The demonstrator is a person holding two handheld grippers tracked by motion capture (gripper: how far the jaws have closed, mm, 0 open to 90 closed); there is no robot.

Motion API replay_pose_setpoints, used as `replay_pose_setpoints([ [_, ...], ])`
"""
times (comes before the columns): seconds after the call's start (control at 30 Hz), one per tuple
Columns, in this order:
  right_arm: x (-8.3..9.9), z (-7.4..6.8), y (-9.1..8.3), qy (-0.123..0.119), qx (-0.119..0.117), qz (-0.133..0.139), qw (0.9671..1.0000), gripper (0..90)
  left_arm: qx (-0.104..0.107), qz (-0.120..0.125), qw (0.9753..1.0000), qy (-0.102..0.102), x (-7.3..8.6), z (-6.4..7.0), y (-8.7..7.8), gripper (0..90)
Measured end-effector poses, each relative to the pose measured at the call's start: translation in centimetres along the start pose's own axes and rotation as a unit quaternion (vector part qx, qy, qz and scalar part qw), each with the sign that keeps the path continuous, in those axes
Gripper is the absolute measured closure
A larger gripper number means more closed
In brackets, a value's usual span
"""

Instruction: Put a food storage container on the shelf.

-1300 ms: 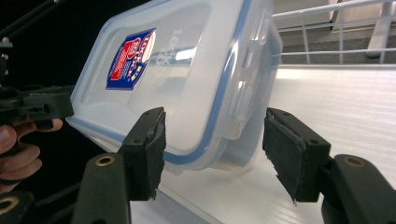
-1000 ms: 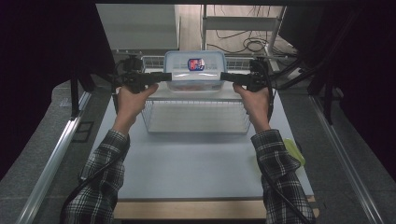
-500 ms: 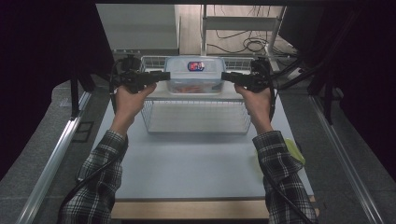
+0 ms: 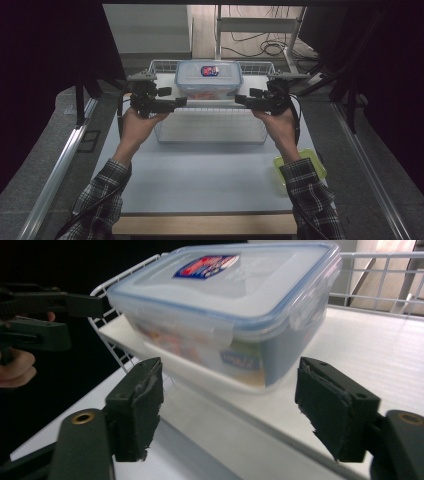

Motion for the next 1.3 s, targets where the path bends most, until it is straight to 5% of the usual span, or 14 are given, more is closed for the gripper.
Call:
replay_pose_setpoints([
  [0.57, 4.6, -2.7, -0.7, -0.076, 0.024, -0.017, 0.9967, 12.1, 0.005, -0.018, 0.9994, 0.030, 5.5, 3.2, -1.1, 5.9],
  [1.07, 9.7, -4.1, -0.9, -0.094, 0.023, -0.032, 0.9948, 5.3, -0.008, -0.010, 0.9984, 0.054, 10.5, 5.4, -2.0, 3.6],
  [1.3, 12.1, -4.6, -1.3, -0.106, 0.045, -0.035, 0.9928, 3.8, -0.026, 0.000, 0.9982, 0.054, 13.4, 6.0, -2.3, 1.9],
])
Point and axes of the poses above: each handheld gripper's, and its own axes: y roughly forward along the jaws, x roughly out of its underside, z roughly to its right, the point moved 1 cm from there along y, roughly forward along the jaws, and after that the axes turned 11 degrees about -z, right-handed, at the moved point
